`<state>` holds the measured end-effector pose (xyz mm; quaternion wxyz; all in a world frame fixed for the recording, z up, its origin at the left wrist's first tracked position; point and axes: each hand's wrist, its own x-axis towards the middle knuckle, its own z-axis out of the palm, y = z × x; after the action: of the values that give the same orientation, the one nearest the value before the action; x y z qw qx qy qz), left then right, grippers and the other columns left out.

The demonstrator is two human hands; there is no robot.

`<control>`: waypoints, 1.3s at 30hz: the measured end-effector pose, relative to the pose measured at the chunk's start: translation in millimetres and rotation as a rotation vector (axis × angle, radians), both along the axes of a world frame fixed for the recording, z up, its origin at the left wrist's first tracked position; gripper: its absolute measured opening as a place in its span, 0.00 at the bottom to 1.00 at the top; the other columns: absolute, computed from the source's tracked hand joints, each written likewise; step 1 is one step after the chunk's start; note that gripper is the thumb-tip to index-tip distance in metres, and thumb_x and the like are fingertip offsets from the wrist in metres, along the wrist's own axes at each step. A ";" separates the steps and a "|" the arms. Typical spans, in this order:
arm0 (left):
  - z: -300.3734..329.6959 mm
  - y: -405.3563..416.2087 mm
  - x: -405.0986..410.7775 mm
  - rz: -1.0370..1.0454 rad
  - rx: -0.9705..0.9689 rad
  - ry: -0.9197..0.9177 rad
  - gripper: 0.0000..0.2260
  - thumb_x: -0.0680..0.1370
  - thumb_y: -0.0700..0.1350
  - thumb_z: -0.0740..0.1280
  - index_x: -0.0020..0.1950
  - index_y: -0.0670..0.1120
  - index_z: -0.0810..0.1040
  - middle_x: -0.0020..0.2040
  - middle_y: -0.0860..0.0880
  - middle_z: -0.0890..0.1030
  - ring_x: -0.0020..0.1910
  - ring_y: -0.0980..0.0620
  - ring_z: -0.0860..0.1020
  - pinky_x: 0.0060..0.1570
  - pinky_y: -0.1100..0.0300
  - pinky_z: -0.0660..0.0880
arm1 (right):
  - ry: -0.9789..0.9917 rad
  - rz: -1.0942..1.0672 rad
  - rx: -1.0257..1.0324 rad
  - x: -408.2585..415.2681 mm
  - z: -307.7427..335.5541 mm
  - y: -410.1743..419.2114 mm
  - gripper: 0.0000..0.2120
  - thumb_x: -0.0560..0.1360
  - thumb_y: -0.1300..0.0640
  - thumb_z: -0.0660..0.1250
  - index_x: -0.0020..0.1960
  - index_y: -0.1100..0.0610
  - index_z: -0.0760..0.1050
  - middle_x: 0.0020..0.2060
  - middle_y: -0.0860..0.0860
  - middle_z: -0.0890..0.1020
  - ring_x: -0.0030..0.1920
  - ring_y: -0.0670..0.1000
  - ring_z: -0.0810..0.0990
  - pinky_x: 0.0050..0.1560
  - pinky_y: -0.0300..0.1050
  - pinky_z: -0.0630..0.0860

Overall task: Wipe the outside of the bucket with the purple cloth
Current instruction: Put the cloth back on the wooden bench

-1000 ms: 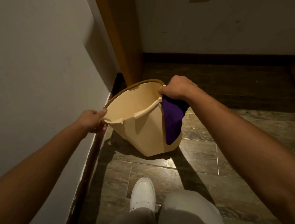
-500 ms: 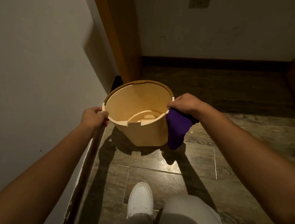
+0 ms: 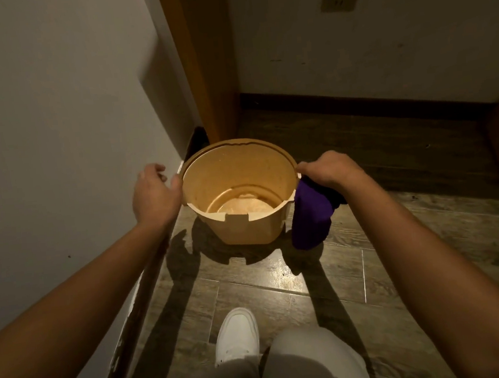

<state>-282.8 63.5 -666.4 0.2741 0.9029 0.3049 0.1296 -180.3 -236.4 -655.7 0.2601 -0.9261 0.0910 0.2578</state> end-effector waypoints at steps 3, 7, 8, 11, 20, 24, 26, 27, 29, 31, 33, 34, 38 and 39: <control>36.5 -22.2 7.0 -0.164 -0.145 -0.089 0.11 0.82 0.51 0.63 0.55 0.46 0.79 0.46 0.49 0.82 0.43 0.51 0.80 0.41 0.56 0.78 | -0.085 -0.014 0.008 2.8 32.4 -1.1 0.21 0.78 0.34 0.64 0.50 0.53 0.79 0.44 0.54 0.83 0.43 0.56 0.84 0.49 0.55 0.83; 91.2 -71.7 7.5 -0.406 -0.876 0.305 0.25 0.79 0.67 0.59 0.57 0.47 0.80 0.45 0.44 0.87 0.42 0.45 0.86 0.39 0.53 0.82 | -0.196 -0.056 0.129 -4.2 91.5 3.7 0.17 0.78 0.36 0.61 0.48 0.49 0.78 0.44 0.52 0.83 0.44 0.54 0.83 0.50 0.55 0.82; 102.2 -83.7 7.0 -0.427 -0.968 0.370 0.28 0.76 0.70 0.59 0.60 0.48 0.78 0.49 0.44 0.86 0.45 0.44 0.86 0.41 0.53 0.82 | -0.226 -0.077 0.173 -7.8 109.3 6.6 0.17 0.78 0.37 0.60 0.48 0.49 0.78 0.44 0.51 0.83 0.44 0.53 0.83 0.49 0.53 0.81; 137.2 -109.6 13.5 -0.430 -1.139 0.418 0.35 0.71 0.75 0.61 0.67 0.51 0.75 0.58 0.44 0.83 0.54 0.43 0.84 0.52 0.45 0.82 | -0.271 -0.154 0.345 -19.3 164.0 17.6 0.18 0.77 0.37 0.60 0.47 0.49 0.79 0.43 0.49 0.83 0.45 0.51 0.81 0.43 0.50 0.76; 310.3 -119.9 30.0 -0.299 -1.543 0.098 0.22 0.73 0.54 0.77 0.64 0.48 0.81 0.59 0.41 0.84 0.59 0.41 0.82 0.56 0.46 0.80 | -0.186 -0.308 0.833 -46.1 325.3 22.6 0.15 0.77 0.46 0.73 0.62 0.45 0.79 0.54 0.45 0.83 0.54 0.48 0.83 0.47 0.46 0.83; 364.9 -120.5 23.6 -0.260 -1.357 0.009 0.21 0.69 0.54 0.78 0.58 0.48 0.81 0.52 0.45 0.86 0.54 0.44 0.84 0.44 0.53 0.81 | -0.183 -0.325 0.798 -56.2 376.4 21.3 0.23 0.74 0.46 0.77 0.66 0.49 0.75 0.50 0.47 0.84 0.51 0.49 0.85 0.49 0.50 0.86; 387.0 -120.6 14.0 -0.249 -1.280 -0.044 0.16 0.70 0.52 0.78 0.52 0.48 0.81 0.49 0.46 0.86 0.50 0.46 0.85 0.40 0.54 0.81 | -0.130 -0.311 0.795 -64.0 399.4 19.9 0.26 0.73 0.45 0.79 0.66 0.49 0.75 0.50 0.47 0.84 0.50 0.49 0.86 0.44 0.44 0.86; 398.5 -121.0 7.6 -0.250 -1.259 -0.068 0.14 0.70 0.52 0.78 0.51 0.49 0.81 0.48 0.47 0.86 0.48 0.48 0.85 0.40 0.54 0.81 | -0.101 -0.305 0.804 -68.4 410.8 18.0 0.26 0.72 0.44 0.79 0.66 0.50 0.75 0.50 0.47 0.84 0.49 0.48 0.86 0.41 0.40 0.84; 423.5 -119.6 -3.1 -0.255 -1.238 -0.109 0.12 0.71 0.53 0.78 0.50 0.51 0.81 0.48 0.47 0.86 0.47 0.48 0.85 0.39 0.54 0.81 | -0.036 -0.273 0.815 -75.4 435.3 14.6 0.26 0.71 0.42 0.79 0.64 0.51 0.77 0.50 0.47 0.85 0.47 0.46 0.87 0.39 0.36 0.82; 462.2 -117.5 -13.3 -0.278 -1.217 -0.138 0.10 0.72 0.54 0.76 0.49 0.53 0.82 0.49 0.47 0.85 0.49 0.47 0.85 0.41 0.53 0.82 | 0.043 -0.198 0.831 -84.5 469.9 10.7 0.24 0.72 0.39 0.77 0.62 0.50 0.78 0.54 0.47 0.85 0.49 0.47 0.87 0.41 0.36 0.82; 501.7 -115.4 -17.7 -0.342 -1.160 -0.172 0.07 0.73 0.54 0.75 0.49 0.54 0.83 0.50 0.48 0.86 0.50 0.47 0.84 0.44 0.52 0.82 | 0.119 -0.154 0.932 -94.9 503.7 10.8 0.23 0.74 0.40 0.76 0.64 0.48 0.77 0.57 0.49 0.85 0.53 0.50 0.87 0.46 0.41 0.84; 525.9 -114.8 -18.9 -0.376 -1.135 -0.182 0.06 0.74 0.54 0.74 0.49 0.55 0.84 0.50 0.49 0.86 0.50 0.47 0.84 0.46 0.52 0.82 | 0.144 -0.148 1.004 -99.5 524.2 10.9 0.23 0.74 0.42 0.76 0.66 0.48 0.77 0.59 0.50 0.85 0.54 0.50 0.87 0.49 0.43 0.84; 612.0 -113.3 -18.0 -0.469 -0.822 -0.212 0.07 0.76 0.58 0.72 0.51 0.58 0.83 0.48 0.56 0.85 0.48 0.56 0.83 0.43 0.61 0.81 | -0.041 -0.156 1.033 -110.7 601.7 13.4 0.19 0.75 0.49 0.77 0.64 0.48 0.78 0.54 0.48 0.86 0.53 0.51 0.87 0.48 0.45 0.85; 626.3 -113.5 -16.8 -0.451 -0.683 -0.227 0.11 0.75 0.59 0.71 0.53 0.56 0.82 0.47 0.56 0.84 0.47 0.56 0.82 0.42 0.63 0.79 | -0.137 -0.147 0.975 -112.1 616.4 14.7 0.17 0.75 0.49 0.77 0.62 0.48 0.79 0.53 0.47 0.86 0.52 0.50 0.87 0.46 0.42 0.85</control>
<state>-299.6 -50.1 -40.2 0.6107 0.7844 0.0930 0.0565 -292.4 -221.7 -39.2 0.6858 -0.7025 0.0075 0.1901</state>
